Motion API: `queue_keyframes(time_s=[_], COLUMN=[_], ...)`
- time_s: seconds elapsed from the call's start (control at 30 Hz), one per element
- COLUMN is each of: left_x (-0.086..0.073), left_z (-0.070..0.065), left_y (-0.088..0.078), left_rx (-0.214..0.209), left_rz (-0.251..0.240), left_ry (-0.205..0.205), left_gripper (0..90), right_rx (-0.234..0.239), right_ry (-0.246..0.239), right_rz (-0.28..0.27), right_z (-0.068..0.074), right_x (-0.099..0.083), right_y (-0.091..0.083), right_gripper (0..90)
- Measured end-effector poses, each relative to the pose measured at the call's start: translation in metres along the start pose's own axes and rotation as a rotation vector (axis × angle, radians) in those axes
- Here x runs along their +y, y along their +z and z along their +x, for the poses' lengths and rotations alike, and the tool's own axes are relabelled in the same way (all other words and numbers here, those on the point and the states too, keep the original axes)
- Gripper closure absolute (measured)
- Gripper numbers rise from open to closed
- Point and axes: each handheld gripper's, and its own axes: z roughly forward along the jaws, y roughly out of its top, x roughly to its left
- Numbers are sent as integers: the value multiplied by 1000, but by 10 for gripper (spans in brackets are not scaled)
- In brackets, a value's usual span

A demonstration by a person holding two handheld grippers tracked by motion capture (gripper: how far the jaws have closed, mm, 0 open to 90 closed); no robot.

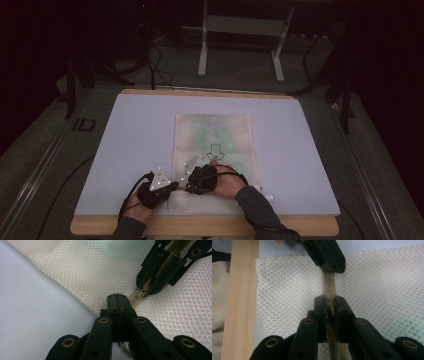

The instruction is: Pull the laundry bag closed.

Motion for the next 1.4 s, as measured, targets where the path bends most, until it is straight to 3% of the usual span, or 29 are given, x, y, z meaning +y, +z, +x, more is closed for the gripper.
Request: queue_keyframes(time_s=[1.4], left_x=[-1], left_z=[0], left_y=[0], left_rx=[-3], left_rz=[-9], left_ry=[-12], left_gripper=[895], right_rx=[-10], right_ry=[-24], right_rz=[105], right_z=[3], right_x=[-1], right_y=[-11], right_gripper=[821])
